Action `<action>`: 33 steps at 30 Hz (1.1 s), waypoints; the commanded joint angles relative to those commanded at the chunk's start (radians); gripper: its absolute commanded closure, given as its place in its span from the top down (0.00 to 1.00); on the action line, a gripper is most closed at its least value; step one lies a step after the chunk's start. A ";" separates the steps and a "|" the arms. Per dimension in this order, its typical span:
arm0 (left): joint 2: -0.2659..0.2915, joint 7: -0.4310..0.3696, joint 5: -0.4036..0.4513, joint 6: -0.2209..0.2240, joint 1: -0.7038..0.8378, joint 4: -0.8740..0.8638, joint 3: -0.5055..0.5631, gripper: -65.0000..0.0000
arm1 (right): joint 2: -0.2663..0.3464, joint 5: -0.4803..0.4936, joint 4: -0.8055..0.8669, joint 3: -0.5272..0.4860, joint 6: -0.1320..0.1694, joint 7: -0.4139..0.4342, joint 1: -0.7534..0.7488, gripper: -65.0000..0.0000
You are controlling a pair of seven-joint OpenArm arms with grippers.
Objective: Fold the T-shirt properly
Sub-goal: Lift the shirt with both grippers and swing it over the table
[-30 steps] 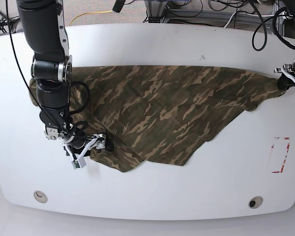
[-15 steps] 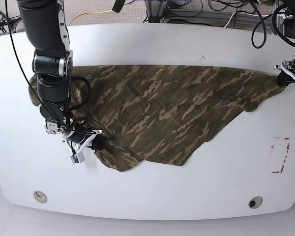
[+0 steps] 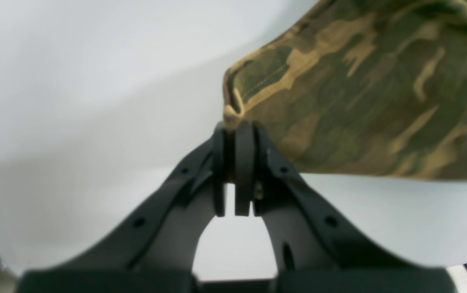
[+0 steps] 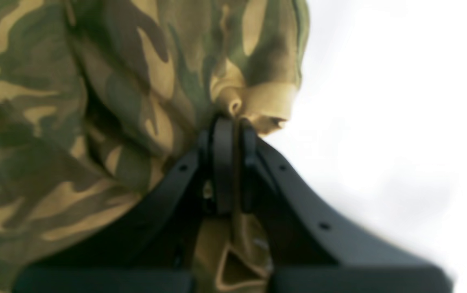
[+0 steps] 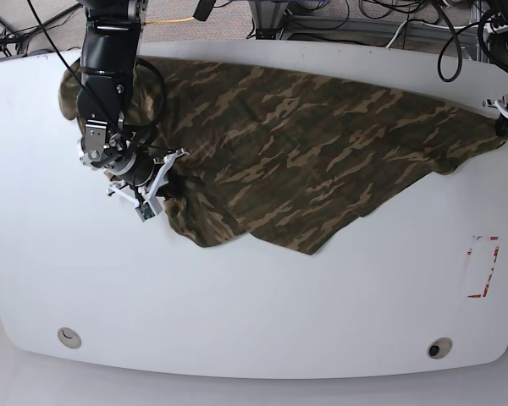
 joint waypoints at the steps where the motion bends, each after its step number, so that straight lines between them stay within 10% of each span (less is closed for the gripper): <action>1: 0.000 0.000 0.011 0.000 0.000 0.000 0.000 0.01 | -0.003 0.000 0.014 0.000 0.000 -0.005 -0.009 0.00; 4: 0.000 0.000 0.040 0.000 0.000 0.000 0.002 0.01 | -0.009 0.000 0.032 0.002 0.000 -0.014 -0.012 0.03; 10: 0.000 0.000 0.060 0.000 -0.002 0.000 0.002 0.01 | -0.009 0.058 0.141 0.068 0.002 -0.124 -0.015 0.56; 23: 0.000 0.000 0.063 0.000 -0.002 0.000 0.003 0.01 | 0.123 0.422 0.038 0.133 0.030 -0.301 0.155 0.58; 33: 0.000 0.000 0.063 0.000 -0.002 0.000 0.002 0.01 | 0.135 0.450 -0.272 0.081 0.030 -0.276 0.284 0.58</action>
